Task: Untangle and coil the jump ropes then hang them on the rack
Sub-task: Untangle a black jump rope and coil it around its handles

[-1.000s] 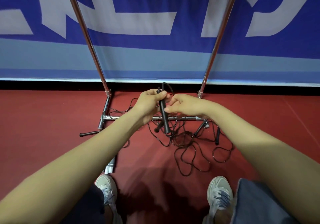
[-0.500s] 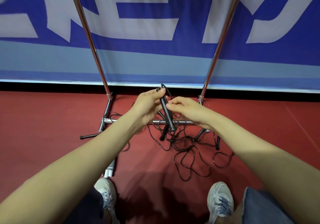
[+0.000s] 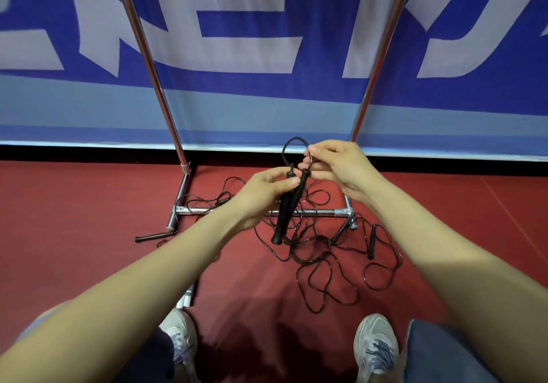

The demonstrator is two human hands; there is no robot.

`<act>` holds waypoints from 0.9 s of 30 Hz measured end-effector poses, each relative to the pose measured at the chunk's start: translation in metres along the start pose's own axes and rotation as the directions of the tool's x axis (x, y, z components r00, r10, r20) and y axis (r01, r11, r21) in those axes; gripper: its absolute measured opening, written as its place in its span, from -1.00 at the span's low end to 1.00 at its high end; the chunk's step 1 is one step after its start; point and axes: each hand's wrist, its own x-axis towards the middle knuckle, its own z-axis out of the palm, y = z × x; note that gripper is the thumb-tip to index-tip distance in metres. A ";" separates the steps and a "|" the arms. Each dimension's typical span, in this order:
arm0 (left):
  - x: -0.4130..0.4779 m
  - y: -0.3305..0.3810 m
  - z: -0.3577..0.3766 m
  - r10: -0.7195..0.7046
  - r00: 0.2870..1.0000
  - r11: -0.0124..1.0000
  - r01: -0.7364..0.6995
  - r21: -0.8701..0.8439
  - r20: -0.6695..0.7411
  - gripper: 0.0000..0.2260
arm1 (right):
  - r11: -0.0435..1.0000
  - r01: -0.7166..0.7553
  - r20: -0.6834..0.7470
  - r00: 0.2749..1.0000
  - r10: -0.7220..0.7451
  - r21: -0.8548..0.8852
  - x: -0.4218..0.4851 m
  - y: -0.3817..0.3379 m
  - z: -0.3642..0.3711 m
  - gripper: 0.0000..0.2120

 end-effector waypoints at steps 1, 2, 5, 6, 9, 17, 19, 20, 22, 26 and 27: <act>0.000 -0.001 0.002 -0.008 1.000 1.000 0.007 -0.023 -0.015 -0.88 | 1.000 0.002 -0.015 1.000 -0.002 -0.001 0.001 0.000 0.001 -0.85; 0.000 -0.001 0.002 -0.001 1.000 1.000 0.000 -0.023 -0.032 -0.88 | 1.000 0.002 -0.026 1.000 -0.002 -0.006 0.000 0.001 0.003 -0.85; 0.000 0.001 0.004 0.044 0.996 0.999 -0.043 0.020 -0.081 -0.88 | 0.996 -0.007 -0.029 1.000 0.004 -0.086 0.002 0.007 0.012 -0.85; 0.000 0.002 0.005 0.050 0.995 0.999 -0.049 0.013 -0.091 -0.89 | 0.989 -0.005 -0.022 1.000 0.002 -0.146 0.002 0.010 0.015 -0.86; 0.002 0.008 0.004 0.057 0.989 0.994 -0.069 -0.084 -0.136 -0.89 | 0.986 -0.090 0.016 0.996 0.093 -0.139 -0.002 0.012 0.022 -0.78; 0.001 0.018 0.007 0.055 0.970 0.936 -0.133 -0.325 -0.236 -0.89 | 0.987 -0.058 0.388 0.915 0.113 -0.150 -0.011 0.029 0.029 -0.67; 0.002 0.019 0.002 0.082 0.962 0.956 -0.150 -0.253 -0.260 -0.91 | 0.983 -0.056 0.382 0.916 0.121 -0.177 -0.012 0.028 0.029 -0.79; 0.003 0.019 0.000 0.088 0.957 0.955 -0.160 -0.248 -0.278 -0.92 | 0.978 -0.052 0.375 0.918 0.126 -0.201 -0.013 0.028 0.027 -0.82; 0.004 0.022 -0.005 0.069 0.953 0.947 -0.155 -0.281 -0.295 -0.93 | 0.972 -0.014 0.363 0.926 0.100 -0.234 -0.013 0.028 0.024 -0.81; 0.001 0.030 -0.016 0.012 0.953 0.983 -0.067 -0.169 -0.302 -0.87 | 0.976 -0.006 0.374 0.923 0.088 -0.216 -0.014 0.028 0.023 -0.83; 0.000 0.033 -0.022 0.036 0.945 0.999 -0.022 0.045 -0.326 -0.79 | 0.979 -0.003 0.380 0.921 0.083 -0.205 -0.014 0.026 0.021 -0.86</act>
